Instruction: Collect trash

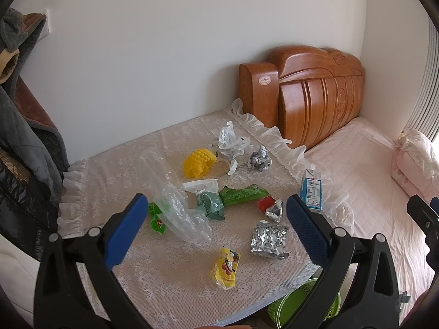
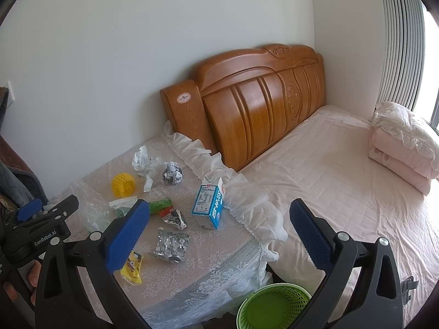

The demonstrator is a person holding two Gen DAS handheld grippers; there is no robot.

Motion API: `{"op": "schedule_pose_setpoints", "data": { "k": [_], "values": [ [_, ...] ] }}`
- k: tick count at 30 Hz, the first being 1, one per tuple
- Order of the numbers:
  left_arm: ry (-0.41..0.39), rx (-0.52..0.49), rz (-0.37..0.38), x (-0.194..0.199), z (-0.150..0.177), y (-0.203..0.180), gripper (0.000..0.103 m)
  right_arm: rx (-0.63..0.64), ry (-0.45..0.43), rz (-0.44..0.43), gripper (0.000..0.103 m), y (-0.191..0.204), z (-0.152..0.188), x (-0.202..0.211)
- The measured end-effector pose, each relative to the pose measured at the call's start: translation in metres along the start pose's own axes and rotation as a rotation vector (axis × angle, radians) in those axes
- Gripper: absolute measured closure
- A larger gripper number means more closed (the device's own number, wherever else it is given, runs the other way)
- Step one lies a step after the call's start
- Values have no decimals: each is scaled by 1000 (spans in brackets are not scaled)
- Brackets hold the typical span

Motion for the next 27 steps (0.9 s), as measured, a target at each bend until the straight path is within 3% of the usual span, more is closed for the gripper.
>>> {"op": "schedule_pose_setpoints", "data": {
  "k": [27],
  "values": [
    [12, 22, -14, 10, 2, 17, 6, 23, -5, -14, 2, 14, 2, 12]
  ]
}}
Point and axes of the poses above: each gripper's, at about its wrist camera, not at the fingertips, and x roughly against the way its jaws point, y to its left, z to its underside, the point moved 5 cm from there along -x, roughly the way its jaws point, and after that the axes turned 2 degrees about z, right-handed, at the moved point
